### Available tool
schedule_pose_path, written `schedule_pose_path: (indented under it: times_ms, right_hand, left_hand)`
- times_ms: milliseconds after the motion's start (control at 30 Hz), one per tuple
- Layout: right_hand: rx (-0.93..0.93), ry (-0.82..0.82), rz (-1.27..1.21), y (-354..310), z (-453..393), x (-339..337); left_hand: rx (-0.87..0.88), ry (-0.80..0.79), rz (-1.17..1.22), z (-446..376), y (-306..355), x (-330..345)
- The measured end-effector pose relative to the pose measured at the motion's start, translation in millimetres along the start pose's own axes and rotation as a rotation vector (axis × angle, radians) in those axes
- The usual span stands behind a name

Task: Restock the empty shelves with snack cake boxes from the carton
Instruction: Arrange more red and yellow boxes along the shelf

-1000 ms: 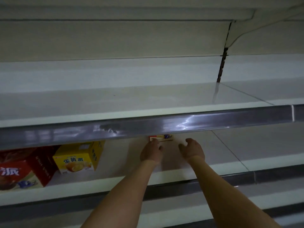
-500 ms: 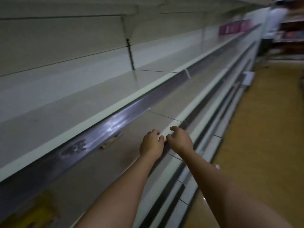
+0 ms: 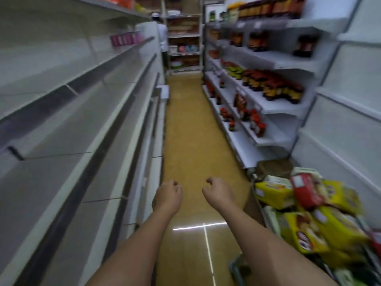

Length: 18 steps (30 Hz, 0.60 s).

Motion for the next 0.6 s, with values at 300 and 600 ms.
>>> schedule_pose_path:
  times_ms: [300, 600]
  right_hand:
    - [0.113, 0.393, 0.008, 136.1, 97.1, -147.2]
    - [0.289, 0.515, 0.052, 216.7, 132.1, -227.1]
  left_hand:
    - [0.232, -0.178, 0.04, 102.4, 147.2, 83.1]
    - [0.351, -0.214, 0.06, 156.9, 233.2, 120.5]
Point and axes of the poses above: each hand's wrist, its own z-axis away from the middle knuckle, its own x-axis out of the palm, y = z × x, the point moved 2 cm from there along -z, towards the middle knuckle, and after that the axes turned 13 degrees about -z, right-handed, at the moved point
